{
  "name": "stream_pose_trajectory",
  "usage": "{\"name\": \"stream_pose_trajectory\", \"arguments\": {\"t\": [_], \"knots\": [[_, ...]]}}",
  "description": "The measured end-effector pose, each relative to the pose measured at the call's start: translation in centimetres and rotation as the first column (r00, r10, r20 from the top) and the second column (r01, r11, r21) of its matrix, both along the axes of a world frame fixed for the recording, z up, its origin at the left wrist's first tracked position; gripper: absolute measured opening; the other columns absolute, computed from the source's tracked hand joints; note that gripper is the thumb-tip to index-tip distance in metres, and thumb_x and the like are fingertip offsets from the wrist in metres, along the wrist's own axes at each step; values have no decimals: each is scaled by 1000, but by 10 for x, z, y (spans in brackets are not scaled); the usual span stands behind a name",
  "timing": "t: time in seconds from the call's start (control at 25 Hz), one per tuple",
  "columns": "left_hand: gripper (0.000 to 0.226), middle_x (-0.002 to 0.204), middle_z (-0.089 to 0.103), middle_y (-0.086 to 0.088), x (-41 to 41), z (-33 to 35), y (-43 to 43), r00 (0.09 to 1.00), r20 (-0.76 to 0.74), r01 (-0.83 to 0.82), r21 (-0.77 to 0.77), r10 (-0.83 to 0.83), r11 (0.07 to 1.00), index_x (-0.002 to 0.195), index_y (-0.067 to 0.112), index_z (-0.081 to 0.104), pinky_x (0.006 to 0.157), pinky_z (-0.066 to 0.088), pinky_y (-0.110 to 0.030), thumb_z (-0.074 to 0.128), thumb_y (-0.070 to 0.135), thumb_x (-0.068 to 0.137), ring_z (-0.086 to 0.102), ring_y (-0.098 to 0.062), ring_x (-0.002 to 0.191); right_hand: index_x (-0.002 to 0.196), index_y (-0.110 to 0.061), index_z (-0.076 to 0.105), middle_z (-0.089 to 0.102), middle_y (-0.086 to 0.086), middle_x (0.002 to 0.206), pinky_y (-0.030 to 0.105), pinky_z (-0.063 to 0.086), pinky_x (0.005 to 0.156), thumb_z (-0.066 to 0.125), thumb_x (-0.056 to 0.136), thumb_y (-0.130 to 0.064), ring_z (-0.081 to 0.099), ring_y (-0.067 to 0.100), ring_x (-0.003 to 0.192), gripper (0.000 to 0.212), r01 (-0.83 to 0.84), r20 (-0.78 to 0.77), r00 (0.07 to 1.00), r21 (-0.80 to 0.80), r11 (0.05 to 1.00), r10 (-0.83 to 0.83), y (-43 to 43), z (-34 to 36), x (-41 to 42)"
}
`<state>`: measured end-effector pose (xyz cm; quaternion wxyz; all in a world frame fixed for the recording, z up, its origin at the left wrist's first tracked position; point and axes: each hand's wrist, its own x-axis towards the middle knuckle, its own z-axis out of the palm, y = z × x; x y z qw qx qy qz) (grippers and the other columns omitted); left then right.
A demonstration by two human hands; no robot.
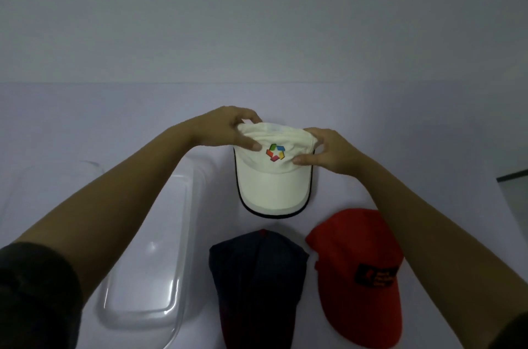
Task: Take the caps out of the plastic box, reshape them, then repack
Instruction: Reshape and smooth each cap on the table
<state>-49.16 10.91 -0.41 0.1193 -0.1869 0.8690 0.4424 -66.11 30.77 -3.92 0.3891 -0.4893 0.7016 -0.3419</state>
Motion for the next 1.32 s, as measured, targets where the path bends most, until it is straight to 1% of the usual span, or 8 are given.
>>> {"name": "stream_pose_trajectory", "arguments": {"t": [0.16,0.32,0.52,0.64,0.8,1.04,1.2,1.32], "knots": [[26,98,62,-2,10,-20,8,809,-162,-392,567,565,725,101,19,65,76,46,-28,60,38,83,56,-16,88,112,-11,61,70,3,109,34,53,87,75,67,-13,64,23,105,47,219,501,854,-104,970,-139,8,-3,4],[43,119,62,-6,9,-43,32,627,180,-501,838,757,216,107,22,66,93,48,-40,48,56,87,57,-26,112,108,-13,64,70,5,108,39,52,88,87,55,-29,62,28,106,60,360,580,788,-161,919,-207,-1,-6,7],[56,113,69,-10,-8,-51,60,533,232,-575,805,814,147,115,12,64,94,51,-44,48,56,87,66,-26,104,115,-38,58,46,6,136,46,44,101,89,52,-31,49,19,123,70,576,511,734,-119,809,-448,-15,-8,15],[48,102,74,-6,-15,-52,67,437,181,-562,819,881,110,105,13,68,80,57,-36,47,53,90,70,-21,93,144,-30,23,42,-4,142,41,45,100,73,71,-44,51,14,118,90,582,598,605,117,805,-525,-21,-10,27],[49,100,73,-5,-20,-58,66,393,147,-628,764,908,148,107,12,67,77,58,-33,45,53,90,70,-20,91,124,-31,56,65,1,122,43,48,97,44,41,-96,63,22,109,106,502,596,540,338,796,-594,-23,-26,33],[80,125,58,-14,-17,-60,48,500,57,-771,482,864,415,130,13,45,97,46,-50,27,71,78,57,-32,112,119,-25,61,70,4,109,35,55,81,27,79,-77,67,21,95,74,642,536,453,358,678,-713,-25,-27,32],[28,116,56,-4,-10,-21,30,601,-373,-511,501,707,699,124,24,45,94,46,-24,48,25,96,55,-14,108,119,-21,61,70,4,107,32,55,76,29,81,-74,66,20,94,72,607,469,514,394,690,-719,-25,-19,29],[15,91,63,-7,-10,-13,14,774,-356,-446,280,523,850,103,22,63,78,51,-30,60,24,89,61,-16,85,118,-18,60,69,4,104,31,54,73,30,84,-71,65,20,91,70,632,430,512,397,665,-743,-21,-18,28]]}}
